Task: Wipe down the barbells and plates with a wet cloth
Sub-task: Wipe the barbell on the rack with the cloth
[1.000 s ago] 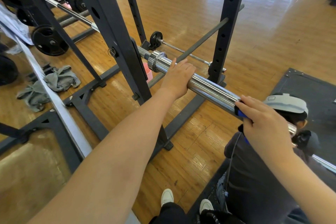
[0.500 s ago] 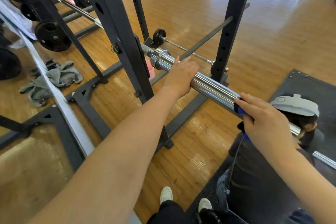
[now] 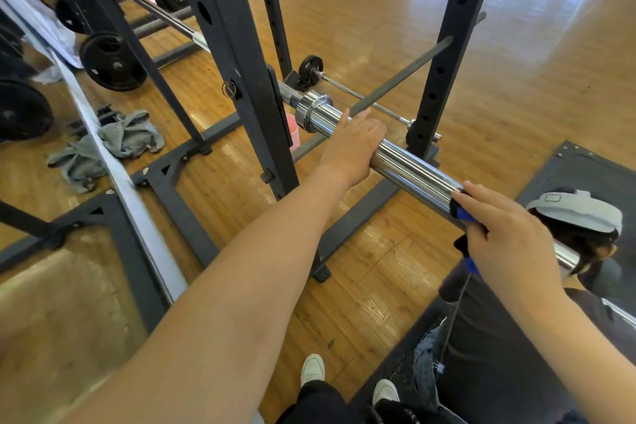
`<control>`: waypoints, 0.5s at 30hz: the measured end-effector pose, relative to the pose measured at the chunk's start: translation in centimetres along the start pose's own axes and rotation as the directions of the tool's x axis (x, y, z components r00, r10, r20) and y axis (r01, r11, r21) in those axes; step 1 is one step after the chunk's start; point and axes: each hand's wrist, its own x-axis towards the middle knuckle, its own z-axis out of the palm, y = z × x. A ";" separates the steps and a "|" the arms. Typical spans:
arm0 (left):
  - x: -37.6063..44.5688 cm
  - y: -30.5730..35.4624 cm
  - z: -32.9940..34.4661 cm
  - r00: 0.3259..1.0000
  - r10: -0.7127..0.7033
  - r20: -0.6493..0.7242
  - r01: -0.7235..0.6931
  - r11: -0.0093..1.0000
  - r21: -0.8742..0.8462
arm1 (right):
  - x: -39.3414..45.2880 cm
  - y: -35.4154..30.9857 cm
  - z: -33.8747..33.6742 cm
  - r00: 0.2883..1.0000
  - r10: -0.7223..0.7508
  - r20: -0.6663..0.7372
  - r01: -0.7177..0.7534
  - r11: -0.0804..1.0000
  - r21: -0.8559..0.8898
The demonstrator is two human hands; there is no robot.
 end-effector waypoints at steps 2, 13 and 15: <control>0.0 0.0 -0.1 1.000 0.001 0.007 -0.001 1.000 0.007 | -0.4 0.5 -0.5 0.999 0.044 0.026 -0.045 0.999 0.024; -0.1 -0.1 0.1 1.000 -0.002 -0.007 0.002 1.000 -0.008 | -0.5 0.3 0.4 0.995 -0.098 -0.008 0.097 0.993 -0.064; 0.0 -0.1 0.1 1.000 0.005 0.007 -0.005 1.000 0.013 | -1.2 1.0 -0.5 0.999 -0.051 -0.014 0.050 0.998 -0.036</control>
